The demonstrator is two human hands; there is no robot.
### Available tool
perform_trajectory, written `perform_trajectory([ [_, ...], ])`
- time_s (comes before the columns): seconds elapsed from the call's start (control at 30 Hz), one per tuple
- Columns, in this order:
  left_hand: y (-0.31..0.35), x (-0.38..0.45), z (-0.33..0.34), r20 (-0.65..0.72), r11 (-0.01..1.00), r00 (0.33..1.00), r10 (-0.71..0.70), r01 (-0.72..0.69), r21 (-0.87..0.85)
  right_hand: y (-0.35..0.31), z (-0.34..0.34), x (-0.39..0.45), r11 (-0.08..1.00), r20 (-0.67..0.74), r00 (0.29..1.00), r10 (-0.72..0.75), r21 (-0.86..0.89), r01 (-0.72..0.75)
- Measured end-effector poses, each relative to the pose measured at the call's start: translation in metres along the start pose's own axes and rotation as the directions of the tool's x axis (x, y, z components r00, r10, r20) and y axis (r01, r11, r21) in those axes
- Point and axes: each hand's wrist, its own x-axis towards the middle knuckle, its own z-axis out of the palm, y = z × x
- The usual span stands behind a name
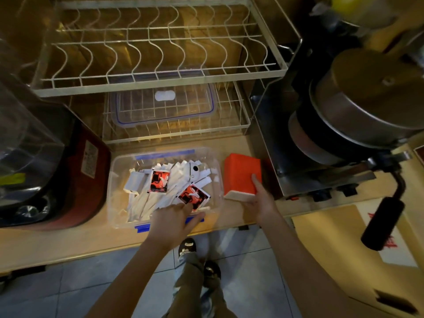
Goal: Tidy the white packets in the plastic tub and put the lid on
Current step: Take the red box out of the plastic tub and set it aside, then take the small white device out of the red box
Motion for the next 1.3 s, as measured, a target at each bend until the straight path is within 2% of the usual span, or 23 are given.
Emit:
perform_trajectory([
  [0.1, -0.001, 0.000, -0.002, 0.001, 1.000, 1.000, 0.000, 0.000, 0.001, -0.003, 0.005, 0.003, 0.930, -0.026, 0.982, -0.189, -0.327, 0.170],
  [0.2, -0.001, 0.000, -0.001, 0.025, 1.000, 0.999, -0.020, 0.020, 0.015, -0.004, 0.014, 0.003, 0.806, 0.013, 0.942, -0.336, -0.514, 0.294],
  [0.33, -0.001, 0.001, -0.001, 0.037, 1.000, 0.999, -0.006, 0.005, 0.010, -0.005, 0.026, 0.002, 0.660, -0.005, 0.914, -0.406, -0.693, 0.289],
  [0.47, 0.004, 0.002, -0.007, 0.086, 1.000, 0.996, 0.006, -0.006, -0.007, -0.005, 0.037, -0.004, 0.534, 0.016, 0.887, -0.462, -0.793, 0.293],
  [0.5, 0.005, 0.003, -0.009, 0.101, 1.000, 0.995, 0.000, 0.002, -0.014, -0.005, 0.041, -0.008, 0.462, 0.030, 0.875, -0.484, -0.840, 0.285],
  [0.57, 0.006, 0.003, -0.013, 0.135, 0.999, 0.991, -0.007, 0.013, -0.048, -0.005, 0.050, -0.022, 0.250, 0.097, 0.843, -0.529, -0.931, 0.264],
  [0.63, 0.006, 0.003, -0.018, 0.150, 0.976, 0.988, -0.027, 0.058, -0.212, -0.002, 0.061, -0.037, 0.082, 0.206, 0.795, -0.571, -0.949, 0.305],
  [0.7, 0.005, 0.004, -0.026, 0.106, 0.825, 0.986, -0.127, 0.165, -0.541, 0.004, 0.074, -0.049, -0.045, 0.379, 0.705, -0.600, -0.895, 0.443],
  [0.73, 0.001, 0.005, -0.029, 0.057, 0.741, 0.980, -0.191, 0.182, -0.647, 0.007, 0.082, -0.052, -0.104, 0.473, 0.651, -0.593, -0.847, 0.521],
  [0.77, -0.004, 0.007, -0.033, 0.003, 0.707, 0.968, -0.250, 0.184, -0.683, 0.011, 0.089, -0.054, -0.143, 0.550, 0.607, -0.574, -0.797, 0.587],
  [0.8, -0.012, 0.009, -0.035, -0.040, 0.715, 0.951, -0.305, 0.202, -0.669, 0.014, 0.097, -0.054, -0.153, 0.599, 0.586, -0.545, -0.759, 0.633],
  [0.9, -0.041, 0.014, -0.037, -0.117, 0.793, 0.894, -0.433, 0.316, -0.522, 0.026, 0.116, -0.048, -0.172, 0.646, 0.617, -0.449, -0.740, 0.650],
  [1.03, -0.068, 0.018, -0.034, -0.031, 0.845, 0.881, -0.472, 0.443, -0.299, 0.042, 0.129, -0.024, -0.253, 0.605, 0.697, -0.386, -0.796, 0.550],
  [1.17, -0.074, 0.025, -0.026, 0.058, 0.836, 0.856, -0.513, 0.514, -0.191, 0.052, 0.131, -0.004, -0.319, 0.553, 0.743, -0.376, -0.830, 0.457],
  [1.3, -0.073, 0.035, -0.021, 0.082, 0.805, 0.821, -0.564, 0.570, -0.164, 0.056, 0.131, 0.006, -0.382, 0.549, 0.743, -0.383, -0.826, 0.414],
])
